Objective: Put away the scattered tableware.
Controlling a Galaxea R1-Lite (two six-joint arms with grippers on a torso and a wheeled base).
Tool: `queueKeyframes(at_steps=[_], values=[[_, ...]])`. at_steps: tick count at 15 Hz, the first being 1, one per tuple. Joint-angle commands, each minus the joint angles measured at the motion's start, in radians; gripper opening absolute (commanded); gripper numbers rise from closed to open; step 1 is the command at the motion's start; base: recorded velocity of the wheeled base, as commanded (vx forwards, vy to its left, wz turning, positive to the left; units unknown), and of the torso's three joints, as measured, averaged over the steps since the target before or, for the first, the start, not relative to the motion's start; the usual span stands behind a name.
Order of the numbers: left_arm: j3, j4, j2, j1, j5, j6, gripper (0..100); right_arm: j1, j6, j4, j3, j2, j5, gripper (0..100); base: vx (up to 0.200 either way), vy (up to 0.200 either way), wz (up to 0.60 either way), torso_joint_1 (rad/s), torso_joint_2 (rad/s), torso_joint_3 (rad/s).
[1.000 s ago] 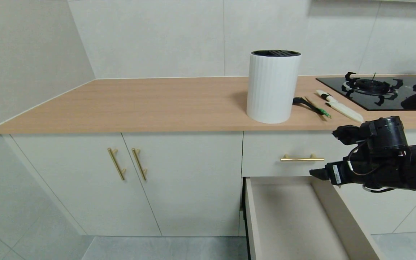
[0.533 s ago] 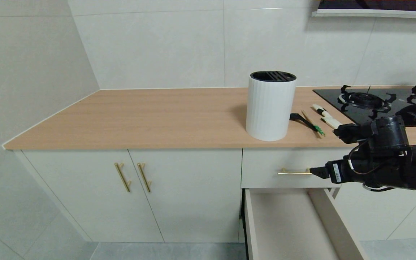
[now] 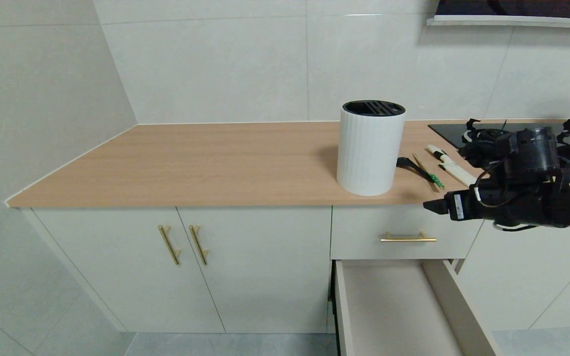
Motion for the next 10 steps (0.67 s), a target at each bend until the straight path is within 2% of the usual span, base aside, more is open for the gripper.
queueKeyframes(at_steps=[1,2,5,10], values=[[0.0,0.0,0.002,0.0,0.0,0.0,100,-0.003,0.025,0.098,-0.146,0.044,-0.002,100,0.0,0.0,0.0,0.0,0.0,0.0],[0.0,0.0,0.002,0.0,0.0,0.0,100,-0.003,0.094,0.146,-0.22,0.081,-0.011,100,0.0,0.0,0.0,0.0,0.0,0.0],[0.0,0.0,0.002,0.0,0.0,0.0,100,-0.029,0.117,0.151,-0.301,0.17,-0.101,100,0.0,0.0,0.0,0.0,0.0,0.0],[0.0,0.0,0.002,0.0,0.0,0.0,100,-0.049,0.168,0.151,-0.368,0.245,-0.117,100,0.0,0.0,0.0,0.0,0.0,0.0]])
